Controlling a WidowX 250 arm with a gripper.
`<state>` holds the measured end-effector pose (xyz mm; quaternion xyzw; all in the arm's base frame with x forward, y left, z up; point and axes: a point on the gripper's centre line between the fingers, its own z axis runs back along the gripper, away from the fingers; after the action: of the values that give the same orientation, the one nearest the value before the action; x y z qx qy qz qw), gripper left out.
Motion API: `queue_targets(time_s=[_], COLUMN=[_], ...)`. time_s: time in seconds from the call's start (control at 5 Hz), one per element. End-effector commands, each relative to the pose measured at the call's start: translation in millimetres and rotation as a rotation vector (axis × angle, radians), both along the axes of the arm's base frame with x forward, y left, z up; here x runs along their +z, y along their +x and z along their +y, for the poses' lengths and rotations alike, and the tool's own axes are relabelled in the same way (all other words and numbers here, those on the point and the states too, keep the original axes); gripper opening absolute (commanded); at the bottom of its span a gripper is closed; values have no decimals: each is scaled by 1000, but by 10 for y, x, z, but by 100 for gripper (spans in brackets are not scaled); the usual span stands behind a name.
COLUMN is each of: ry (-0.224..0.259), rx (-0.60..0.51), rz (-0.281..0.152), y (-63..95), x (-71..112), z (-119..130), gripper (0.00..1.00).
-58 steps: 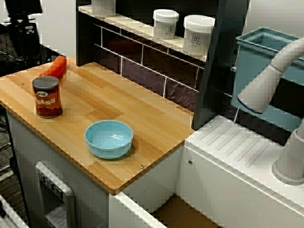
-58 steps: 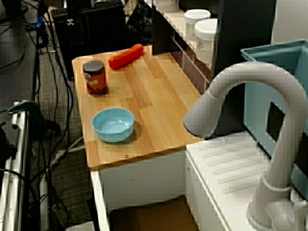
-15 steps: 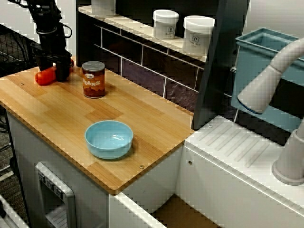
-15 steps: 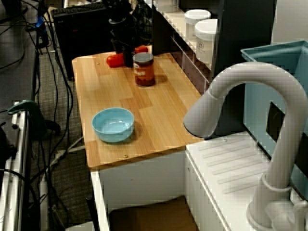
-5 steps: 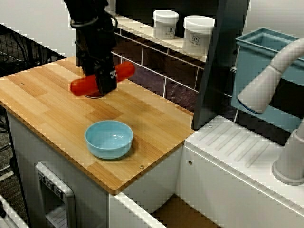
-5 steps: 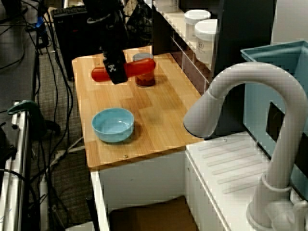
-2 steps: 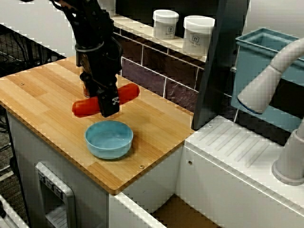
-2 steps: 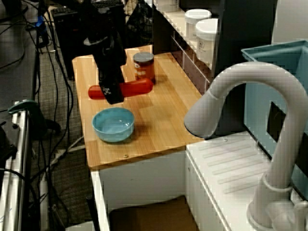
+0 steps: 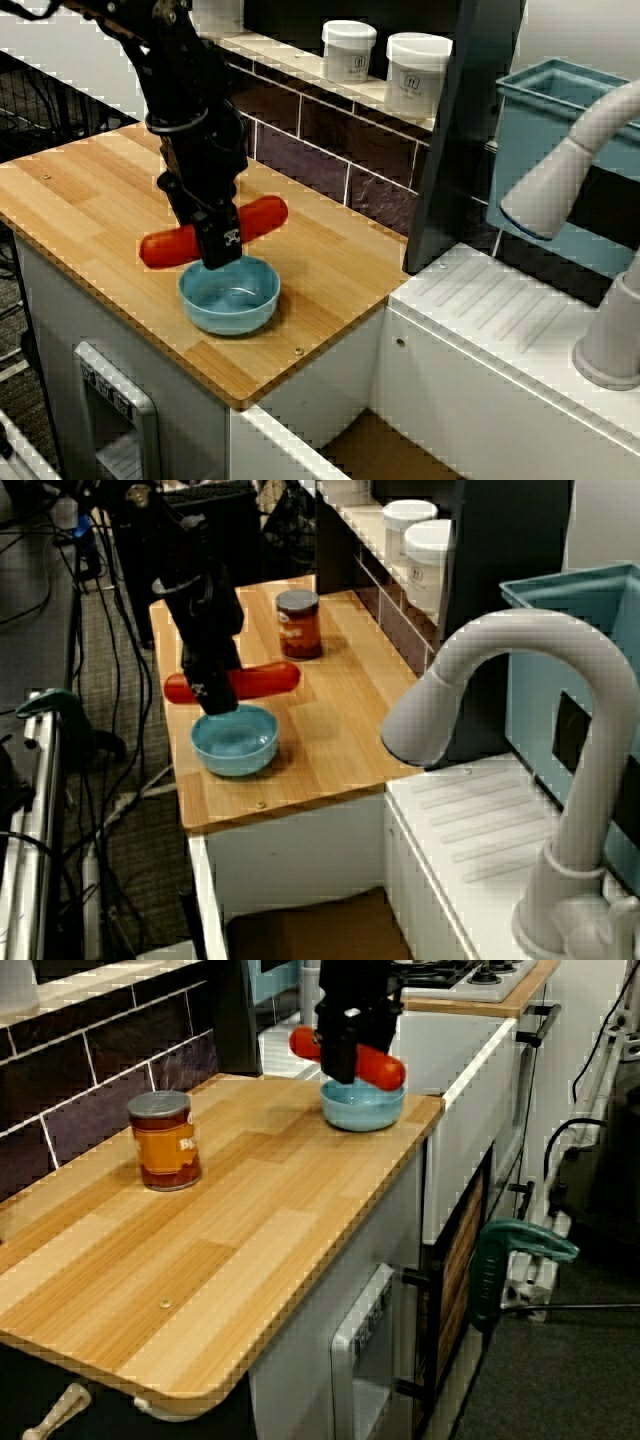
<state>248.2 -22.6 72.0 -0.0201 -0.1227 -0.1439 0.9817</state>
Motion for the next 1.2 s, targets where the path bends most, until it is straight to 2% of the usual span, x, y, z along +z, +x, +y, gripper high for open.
queue_targets(time_s=[0.0,0.4,0.6,0.8,1.0], ry=[8,39,38,35,24], rx=[0,7,21,14,20], rz=[-32,-6,4,8,5], y=[-59,17,46,24,10], x=[-16,-192,-207,-167,-89], z=[-11,-80,-50,-25,17], gripper=[0,0,0,100,100])
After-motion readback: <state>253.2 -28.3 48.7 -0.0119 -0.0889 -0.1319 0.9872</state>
